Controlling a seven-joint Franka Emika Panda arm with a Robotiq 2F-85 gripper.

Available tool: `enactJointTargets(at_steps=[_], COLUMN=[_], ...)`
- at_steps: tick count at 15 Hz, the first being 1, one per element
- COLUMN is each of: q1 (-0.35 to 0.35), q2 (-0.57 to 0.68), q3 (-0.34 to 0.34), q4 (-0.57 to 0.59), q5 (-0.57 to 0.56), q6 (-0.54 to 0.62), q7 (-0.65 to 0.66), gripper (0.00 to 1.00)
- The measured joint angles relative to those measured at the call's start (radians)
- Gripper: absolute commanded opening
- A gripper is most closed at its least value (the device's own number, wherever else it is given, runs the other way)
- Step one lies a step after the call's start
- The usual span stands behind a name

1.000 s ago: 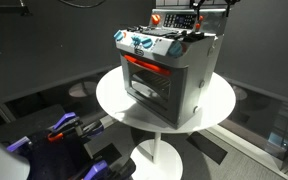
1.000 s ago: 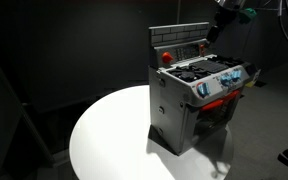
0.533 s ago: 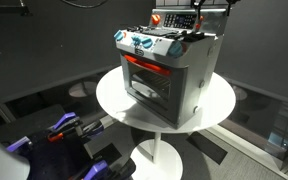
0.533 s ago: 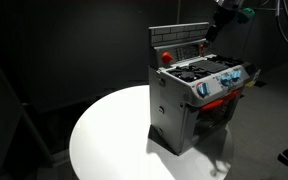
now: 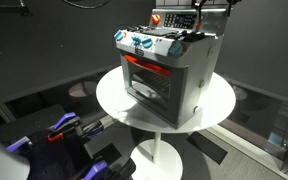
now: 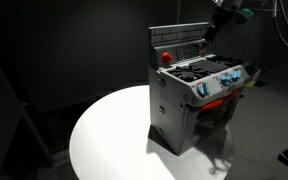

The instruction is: Press the top orange button on the microwave controlling panel of the stove

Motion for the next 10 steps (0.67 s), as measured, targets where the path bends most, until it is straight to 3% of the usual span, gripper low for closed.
enactJointTargets(at_steps=[10], q1=[-0.003], q2=[0.004], q3=[0.004], q4=[0.009], q5=[0.000], q6=[-0.004], q7=[-0.001], gripper=[1.00])
